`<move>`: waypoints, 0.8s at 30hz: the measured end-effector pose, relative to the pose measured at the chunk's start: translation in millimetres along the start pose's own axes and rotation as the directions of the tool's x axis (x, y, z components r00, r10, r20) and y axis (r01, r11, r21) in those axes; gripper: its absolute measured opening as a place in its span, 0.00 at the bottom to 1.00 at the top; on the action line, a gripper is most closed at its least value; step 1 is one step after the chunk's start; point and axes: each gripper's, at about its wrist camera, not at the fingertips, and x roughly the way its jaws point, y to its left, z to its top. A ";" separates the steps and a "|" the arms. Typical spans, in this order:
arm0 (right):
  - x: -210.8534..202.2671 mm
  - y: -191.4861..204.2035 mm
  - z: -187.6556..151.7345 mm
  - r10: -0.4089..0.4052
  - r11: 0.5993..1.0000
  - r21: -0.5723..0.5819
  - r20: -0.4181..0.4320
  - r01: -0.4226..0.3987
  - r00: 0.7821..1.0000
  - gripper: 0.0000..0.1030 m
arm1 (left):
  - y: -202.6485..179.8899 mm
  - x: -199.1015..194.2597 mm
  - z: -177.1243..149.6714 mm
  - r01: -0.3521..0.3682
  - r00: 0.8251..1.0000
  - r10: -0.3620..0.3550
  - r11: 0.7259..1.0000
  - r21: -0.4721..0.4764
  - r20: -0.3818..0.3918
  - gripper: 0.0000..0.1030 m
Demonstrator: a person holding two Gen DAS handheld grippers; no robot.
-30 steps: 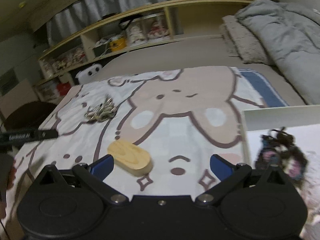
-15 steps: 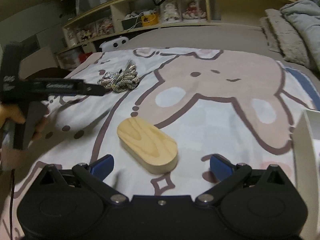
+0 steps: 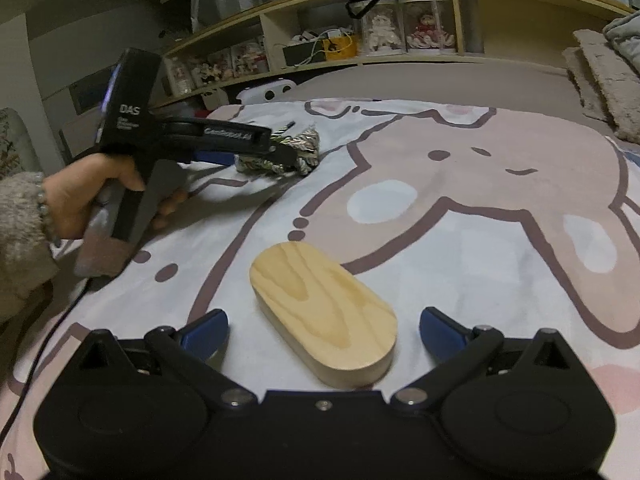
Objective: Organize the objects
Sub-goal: 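Grasp the braided cord tassel with the left tool while the right tool grasps the wooden block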
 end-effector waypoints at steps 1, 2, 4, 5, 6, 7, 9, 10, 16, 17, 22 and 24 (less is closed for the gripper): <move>-0.2 -2.0 0.4 0.010 1.000 0.010 0.003 -0.010 1.000 1.00 | -1.2 1.5 -0.2 0.023 1.000 -0.023 1.000 0.005 -0.006 1.00; -0.2 -3.4 0.6 0.017 1.000 0.018 0.006 -0.017 1.000 1.00 | -3.1 2.1 -0.7 0.048 0.999 -0.047 0.999 0.014 -0.011 1.00; -0.6 -4.1 0.4 0.024 0.999 0.027 0.010 -0.025 1.000 1.00 | -9.4 -0.9 -3.0 0.075 0.997 -0.074 0.996 0.044 -0.003 1.00; -0.7 -3.5 0.4 0.024 0.999 0.027 0.010 -0.025 1.000 1.00 | -12.5 -3.1 -3.5 0.090 0.996 -0.090 0.994 0.055 -0.002 1.00; -0.8 -2.7 0.5 0.023 0.999 0.024 0.009 -0.023 1.000 1.00 | -14.7 -5.7 -4.6 0.103 0.995 -0.103 0.993 0.055 -0.005 1.00; -0.1 -2.4 1.0 0.022 1.000 0.021 0.006 -0.022 1.000 1.00 | -17.1 -8.9 -6.1 0.118 0.993 -0.117 0.992 0.047 -0.014 1.00; 0.0 -1.0 1.5 0.025 1.000 0.006 -0.009 -0.025 1.000 1.00 | -22.5 -16.2 -10.1 0.149 0.988 -0.148 0.988 0.036 -0.033 1.00; -0.1 0.8 1.7 0.029 1.000 -0.011 -0.020 -0.029 0.999 1.00 | -26.4 -20.9 -12.4 0.159 0.987 -0.157 0.987 0.038 -0.043 1.00; -8.2 7.3 3.1 0.065 0.997 -0.039 -0.064 -0.067 0.996 0.93 | -43.8 -46.3 -23.1 0.197 0.977 -0.195 0.980 0.022 -0.083 0.96; -9.2 8.7 4.3 0.073 0.996 -0.042 -0.079 -0.077 0.994 0.91 | -46.8 -48.0 -22.0 0.194 0.977 -0.192 0.981 0.019 -0.097 0.95; -13.6 12.8 8.4 0.155 0.987 -0.028 -0.121 -0.160 0.980 0.75 | -57.7 -50.9 -10.5 0.199 0.973 -0.188 0.977 0.074 -0.133 0.86; -12.6 13.2 8.9 0.142 0.989 -0.024 -0.117 -0.146 0.983 0.67 | -60.9 -45.4 -4.1 0.163 0.979 -0.148 0.981 0.108 -0.139 0.86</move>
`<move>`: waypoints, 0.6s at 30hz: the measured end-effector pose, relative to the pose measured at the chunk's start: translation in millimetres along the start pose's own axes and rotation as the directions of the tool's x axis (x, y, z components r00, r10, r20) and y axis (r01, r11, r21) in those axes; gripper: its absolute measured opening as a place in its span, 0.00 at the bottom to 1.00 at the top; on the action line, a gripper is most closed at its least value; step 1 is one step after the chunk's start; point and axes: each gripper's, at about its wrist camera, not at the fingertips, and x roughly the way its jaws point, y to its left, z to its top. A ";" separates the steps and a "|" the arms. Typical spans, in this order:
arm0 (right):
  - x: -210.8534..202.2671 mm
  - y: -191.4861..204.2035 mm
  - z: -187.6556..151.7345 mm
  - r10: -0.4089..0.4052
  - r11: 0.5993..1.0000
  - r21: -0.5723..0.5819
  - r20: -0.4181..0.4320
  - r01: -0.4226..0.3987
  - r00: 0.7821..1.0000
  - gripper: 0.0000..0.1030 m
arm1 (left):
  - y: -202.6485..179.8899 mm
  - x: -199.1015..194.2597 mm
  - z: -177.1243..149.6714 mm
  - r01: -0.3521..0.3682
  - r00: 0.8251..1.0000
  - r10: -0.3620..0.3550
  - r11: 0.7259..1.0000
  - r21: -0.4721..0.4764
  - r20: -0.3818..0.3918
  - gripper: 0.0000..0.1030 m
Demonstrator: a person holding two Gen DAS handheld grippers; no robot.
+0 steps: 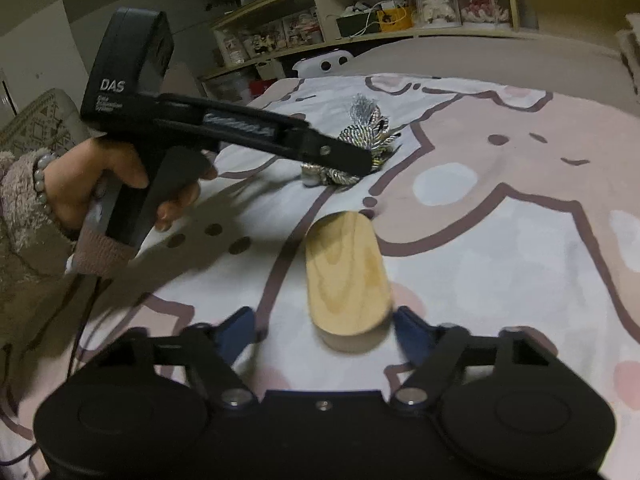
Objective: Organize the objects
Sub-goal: 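Grasp the braided cord tassel with the left tool while the right tool grasps the wooden block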
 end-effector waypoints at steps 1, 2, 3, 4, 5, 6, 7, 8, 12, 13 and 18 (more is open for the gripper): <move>1.2 -1.2 0.4 -0.011 1.000 0.007 0.004 0.011 1.000 0.62 | 0.7 3.4 3.2 -0.018 1.000 0.018 1.000 0.000 -0.010 0.86; 2.2 -2.2 0.5 -0.020 1.000 0.018 0.010 0.020 1.000 0.58 | 2.4 7.9 6.6 -0.038 0.999 0.038 0.999 -0.009 -0.021 0.86; 3.3 -3.6 1.1 -0.026 0.999 0.029 0.017 0.026 1.000 0.55 | 4.2 12.7 9.6 -0.052 0.998 0.051 0.998 -0.020 -0.033 0.85; 4.4 -4.6 2.0 -0.031 0.999 0.039 0.023 0.030 0.999 0.53 | 5.7 16.6 11.9 -0.065 0.997 0.063 0.998 -0.028 -0.045 0.83; 5.6 -5.2 3.6 -0.032 0.999 0.045 0.026 0.031 0.999 0.52 | 5.7 21.5 13.7 -0.079 0.995 0.076 0.996 -0.038 -0.058 0.81; 7.2 -4.3 4.6 -0.035 0.999 0.041 0.028 0.034 0.999 0.53 | 6.0 25.3 14.7 -0.084 0.994 0.080 0.995 -0.051 -0.068 0.81; 7.9 -3.1 5.3 -0.038 0.999 0.032 0.028 0.037 0.999 0.53 | 5.8 29.9 15.6 -0.086 0.993 0.081 0.994 -0.065 -0.082 0.81; 9.3 -1.6 6.4 -0.043 0.999 0.019 0.029 0.042 0.999 0.53 | 5.2 33.8 15.7 -0.097 0.991 0.089 0.992 -0.078 -0.099 0.79; 17.1 2.7 11.2 -0.072 0.997 0.000 0.031 0.072 0.997 0.53 | 1.7 45.1 13.5 -0.179 0.975 0.162 0.978 -0.111 -0.150 0.63; 18.7 2.4 13.1 -0.076 0.997 0.010 0.032 0.076 0.997 0.52 | 0.4 45.1 13.5 -0.197 0.973 0.179 0.973 -0.118 -0.149 0.59; 26.9 4.6 22.2 -0.110 0.993 0.030 0.013 0.110 0.994 0.49 | -1.7 35.5 10.5 -0.222 0.968 0.191 0.954 -0.203 -0.161 0.48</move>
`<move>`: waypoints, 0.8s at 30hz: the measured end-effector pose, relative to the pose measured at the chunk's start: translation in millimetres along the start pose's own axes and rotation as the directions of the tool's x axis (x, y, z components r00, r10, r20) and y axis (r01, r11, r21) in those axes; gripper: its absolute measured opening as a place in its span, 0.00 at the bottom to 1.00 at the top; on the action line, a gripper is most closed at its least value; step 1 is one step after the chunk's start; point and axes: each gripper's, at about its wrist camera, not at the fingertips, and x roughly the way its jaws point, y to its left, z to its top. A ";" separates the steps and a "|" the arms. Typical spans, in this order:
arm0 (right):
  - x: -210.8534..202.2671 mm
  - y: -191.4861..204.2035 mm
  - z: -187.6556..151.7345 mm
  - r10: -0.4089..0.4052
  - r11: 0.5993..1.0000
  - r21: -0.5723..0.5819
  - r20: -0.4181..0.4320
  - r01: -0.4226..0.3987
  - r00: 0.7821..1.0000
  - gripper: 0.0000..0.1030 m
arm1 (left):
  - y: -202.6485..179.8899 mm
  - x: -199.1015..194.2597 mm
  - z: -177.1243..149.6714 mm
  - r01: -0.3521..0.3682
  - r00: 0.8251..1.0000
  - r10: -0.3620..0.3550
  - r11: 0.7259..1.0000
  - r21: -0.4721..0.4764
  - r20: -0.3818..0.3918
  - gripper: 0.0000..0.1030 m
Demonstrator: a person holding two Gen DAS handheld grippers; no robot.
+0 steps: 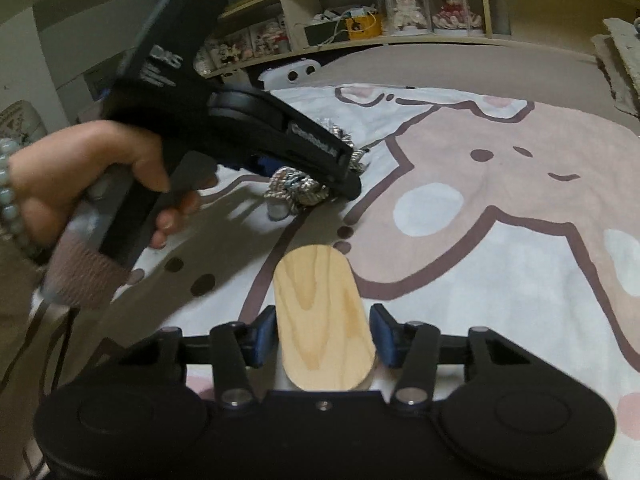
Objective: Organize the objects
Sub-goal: 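Grasp the braided cord tassel with the left tool while the right tool grasps the wooden block, then lift the cord tassel with the left tool while the right tool lifts the wooden block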
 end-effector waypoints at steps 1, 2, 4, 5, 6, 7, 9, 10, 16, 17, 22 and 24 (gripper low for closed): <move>0.2 1.2 0.9 -0.008 1.000 0.001 -0.008 0.008 1.000 0.49 | -2.1 -2.3 -3.3 -0.011 1.000 0.011 1.000 0.005 -0.004 0.48; -0.5 2.9 1.3 -0.019 1.000 -0.001 -0.018 0.019 1.000 0.48 | -5.6 -5.2 -7.6 -0.025 1.000 0.025 0.999 0.024 -0.011 0.48; -3.7 5.9 0.0 -0.038 0.999 -0.017 -0.041 0.038 0.998 0.45 | -8.9 -13.3 -17.3 -0.036 0.999 0.037 0.998 0.043 -0.015 0.48; -6.4 7.2 -1.9 -0.050 0.999 -0.022 -0.049 0.049 0.998 0.44 | -8.4 -18.3 -22.4 -0.030 0.999 0.030 0.999 0.030 -0.019 0.48; -9.1 8.3 -3.8 -0.059 0.998 -0.025 -0.056 0.058 0.997 0.44 | -7.5 -22.8 -27.2 -0.023 0.999 0.023 1.000 0.015 -0.023 0.48; -12.8 10.1 -6.6 -0.068 0.997 -0.031 -0.063 0.066 0.996 0.44 | -7.0 -28.2 -33.4 -0.021 0.999 0.021 1.000 0.004 -0.025 0.48; -21.4 14.1 -13.5 -0.084 0.996 -0.042 -0.077 0.081 0.994 0.44 | -7.7 -39.5 -47.1 -0.027 0.999 0.027 1.000 -0.005 -0.026 0.48; -26.4 15.9 -17.2 -0.089 0.995 -0.044 -0.086 0.086 0.992 0.44 | -8.5 -44.9 -53.7 -0.031 0.999 0.031 0.999 -0.006 -0.031 0.48; -56.0 20.2 -36.7 -0.120 0.993 -0.017 -0.139 0.119 0.983 0.43 | -10.3 -80.8 -89.7 -0.030 0.998 0.028 0.998 -0.048 -0.050 0.48; -60.6 20.8 -40.6 -0.126 0.992 -0.012 -0.144 0.125 0.982 0.43 | -11.2 -86.0 -95.3 -0.033 0.998 0.030 0.998 -0.057 -0.055 0.48; -83.7 26.1 -57.1 -0.144 0.989 0.001 -0.165 0.146 0.976 0.43 | -18.2 -109.5 -122.7 -0.033 0.998 0.026 0.993 -0.113 -0.062 0.48; -93.7 28.4 -60.7 -0.149 0.988 0.008 -0.155 0.152 0.976 0.43 | -24.1 -118.6 -130.7 -0.031 0.998 0.024 0.993 -0.116 -0.066 0.48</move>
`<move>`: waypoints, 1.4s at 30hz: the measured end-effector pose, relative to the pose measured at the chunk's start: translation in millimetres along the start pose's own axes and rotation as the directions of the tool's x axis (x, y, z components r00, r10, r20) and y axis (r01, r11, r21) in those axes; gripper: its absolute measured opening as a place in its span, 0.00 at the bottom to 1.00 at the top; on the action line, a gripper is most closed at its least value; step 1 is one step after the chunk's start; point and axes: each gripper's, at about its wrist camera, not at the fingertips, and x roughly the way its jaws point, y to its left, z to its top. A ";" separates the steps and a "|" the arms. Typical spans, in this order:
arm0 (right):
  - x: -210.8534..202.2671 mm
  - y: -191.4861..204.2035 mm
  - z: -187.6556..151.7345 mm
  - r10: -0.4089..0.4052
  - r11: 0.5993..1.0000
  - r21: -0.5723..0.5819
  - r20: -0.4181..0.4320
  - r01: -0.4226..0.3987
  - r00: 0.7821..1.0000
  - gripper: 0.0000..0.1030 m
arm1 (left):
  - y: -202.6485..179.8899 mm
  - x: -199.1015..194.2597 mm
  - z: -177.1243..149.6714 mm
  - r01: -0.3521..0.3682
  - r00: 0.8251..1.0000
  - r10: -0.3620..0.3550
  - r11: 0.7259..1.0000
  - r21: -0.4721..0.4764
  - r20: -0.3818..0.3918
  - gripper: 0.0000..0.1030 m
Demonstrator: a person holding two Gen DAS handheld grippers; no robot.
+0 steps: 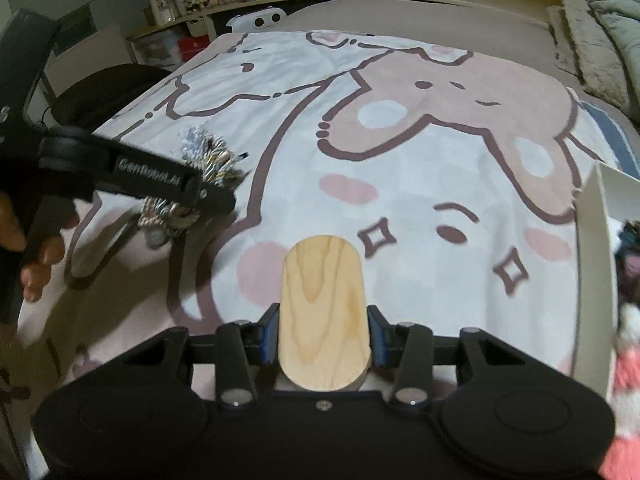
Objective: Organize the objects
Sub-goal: 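Lift the cord tassel with the left tool while the right tool lifts the wooden block, then carry the cord tassel with the left tool while the right tool carries the wooden block to the box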
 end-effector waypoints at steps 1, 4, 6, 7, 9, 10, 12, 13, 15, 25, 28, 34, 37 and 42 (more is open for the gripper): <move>-5.2 -0.3 -1.8 0.001 1.000 0.008 0.008 -0.001 1.000 0.43 | -1.9 -4.1 -3.5 0.000 1.000 0.000 1.000 -0.002 -0.001 0.48; -19.6 -2.5 -4.0 0.004 0.999 0.037 0.033 -0.005 0.999 0.43 | -10.4 -18.4 -13.2 0.003 1.000 -0.003 1.000 -0.003 0.010 0.48; -30.0 -3.8 -6.4 0.006 0.999 0.054 0.052 -0.009 0.999 0.43 | -17.4 -26.8 -17.4 -0.002 1.000 0.002 1.000 0.008 0.022 0.48; -34.4 -4.6 -7.5 0.007 0.998 0.061 0.060 -0.011 0.998 0.43 | -20.6 -30.9 -18.7 -0.004 1.000 0.004 1.000 0.014 0.028 0.48; -41.5 -6.9 -8.6 0.008 0.997 0.074 0.076 -0.014 0.997 0.43 | -26.4 -38.9 -21.2 -0.006 0.999 0.006 1.000 0.018 0.041 0.48; -44.3 -8.3 -9.1 0.009 0.997 0.080 0.083 -0.015 0.997 0.43 | -28.6 -41.8 -21.6 -0.005 0.999 0.005 1.000 0.018 0.046 0.48; -50.8 -10.6 -10.1 0.007 0.996 0.088 0.095 -0.015 0.995 0.43 | -34.3 -49.3 -22.7 -0.007 0.998 0.006 1.000 0.021 0.060 0.48; -54.1 -11.9 -9.6 0.005 0.996 0.091 0.103 -0.015 0.995 0.43 | -36.9 -52.5 -23.1 -0.009 0.998 0.007 1.000 0.024 0.066 0.48; -61.6 -14.1 -8.1 -0.001 0.995 0.096 0.124 -0.011 0.992 0.43 | -42.0 -59.1 -22.6 -0.007 0.997 0.005 1.000 0.025 0.081 0.48; -101.4 -48.9 5.9 -0.058 0.993 0.109 0.229 0.034 0.972 0.43 | -78.7 -75.0 -8.8 0.010 0.992 -0.015 0.999 0.044 0.123 0.48; -110.1 -66.6 9.1 -0.097 0.989 0.133 0.244 0.066 0.965 0.43 | -92.5 -76.5 -5.1 0.019 0.991 -0.027 0.998 0.065 0.131 0.48; -127.4 -100.4 14.6 -0.185 0.974 0.175 0.270 0.141 0.945 0.43 | -122.7 -77.3 4.2 0.054 0.986 -0.070 0.993 0.107 0.151 0.48; -135.1 -114.6 15.0 -0.209 0.968 0.199 0.284 0.156 0.936 0.43 | -138.7 -75.7 10.6 0.080 0.982 -0.098 0.990 0.117 0.159 0.48; -147.1 -139.2 17.7 -0.258 0.956 0.219 0.306 0.196 0.917 0.43 | -168.6 -69.0 19.6 0.123 0.977 -0.144 0.983 0.137 0.160 0.48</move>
